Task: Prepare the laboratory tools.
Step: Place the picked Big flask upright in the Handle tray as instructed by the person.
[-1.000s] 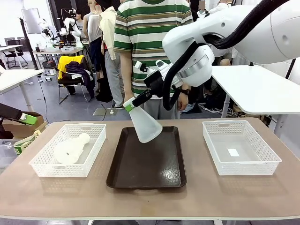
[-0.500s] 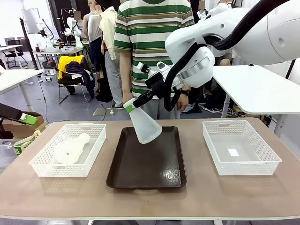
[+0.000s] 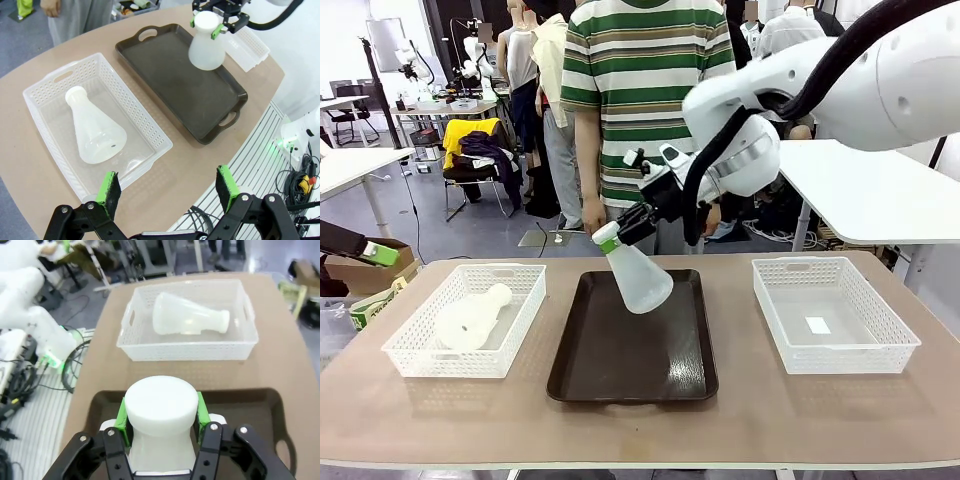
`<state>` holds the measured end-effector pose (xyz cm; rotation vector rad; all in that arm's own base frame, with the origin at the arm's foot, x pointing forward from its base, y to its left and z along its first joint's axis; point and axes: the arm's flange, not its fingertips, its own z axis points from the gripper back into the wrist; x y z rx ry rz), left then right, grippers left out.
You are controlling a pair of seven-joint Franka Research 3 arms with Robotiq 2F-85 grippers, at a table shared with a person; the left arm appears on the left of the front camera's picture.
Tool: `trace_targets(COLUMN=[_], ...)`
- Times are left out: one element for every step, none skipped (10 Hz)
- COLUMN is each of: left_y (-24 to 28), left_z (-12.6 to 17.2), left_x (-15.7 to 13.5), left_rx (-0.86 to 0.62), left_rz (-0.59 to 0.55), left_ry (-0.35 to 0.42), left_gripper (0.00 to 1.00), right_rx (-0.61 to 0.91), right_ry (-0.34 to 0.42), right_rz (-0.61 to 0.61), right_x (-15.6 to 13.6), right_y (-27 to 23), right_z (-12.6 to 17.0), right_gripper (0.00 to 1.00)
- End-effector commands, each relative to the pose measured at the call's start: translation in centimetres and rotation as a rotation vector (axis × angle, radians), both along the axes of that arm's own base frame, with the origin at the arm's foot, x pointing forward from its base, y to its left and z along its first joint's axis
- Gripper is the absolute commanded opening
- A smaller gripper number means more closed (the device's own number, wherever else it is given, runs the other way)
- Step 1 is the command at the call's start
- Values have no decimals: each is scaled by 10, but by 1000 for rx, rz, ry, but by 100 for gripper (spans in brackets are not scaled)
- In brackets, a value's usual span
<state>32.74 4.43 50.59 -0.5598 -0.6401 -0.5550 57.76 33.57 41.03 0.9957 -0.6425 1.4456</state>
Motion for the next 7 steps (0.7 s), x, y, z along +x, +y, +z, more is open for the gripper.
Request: trace_targets(left_y=[3, 3, 3, 3, 3, 3, 3], left_z=[0, 0, 0, 0, 0, 0, 0], left_x=[1, 1, 1, 1, 1, 1, 1], left_rx=[-18, -18, -18, -18, -18, -18, -18], left_rz=[-19, -19, -19, -19, -19, -19, -19], left_ry=[-12, -12, -12, -12, -12, -12, -12], left_gripper=[100, 100, 100, 100, 100, 100, 100], right_rx=[188, 260, 317, 366, 409, 432, 475], right_ry=[-34, -56, -81, -81, -78, -77, -72], right_rz=[97, 142, 172, 191, 197, 193, 180], right_x=[23, 30, 33, 38, 43, 47, 53], right_y=[-5, -6, -6, -6, -4, -3, -5], right_z=[-20, -26, -31, -38, -45, -49, -56], right_gripper=[0, 0, 0, 0, 0, 0, 0])
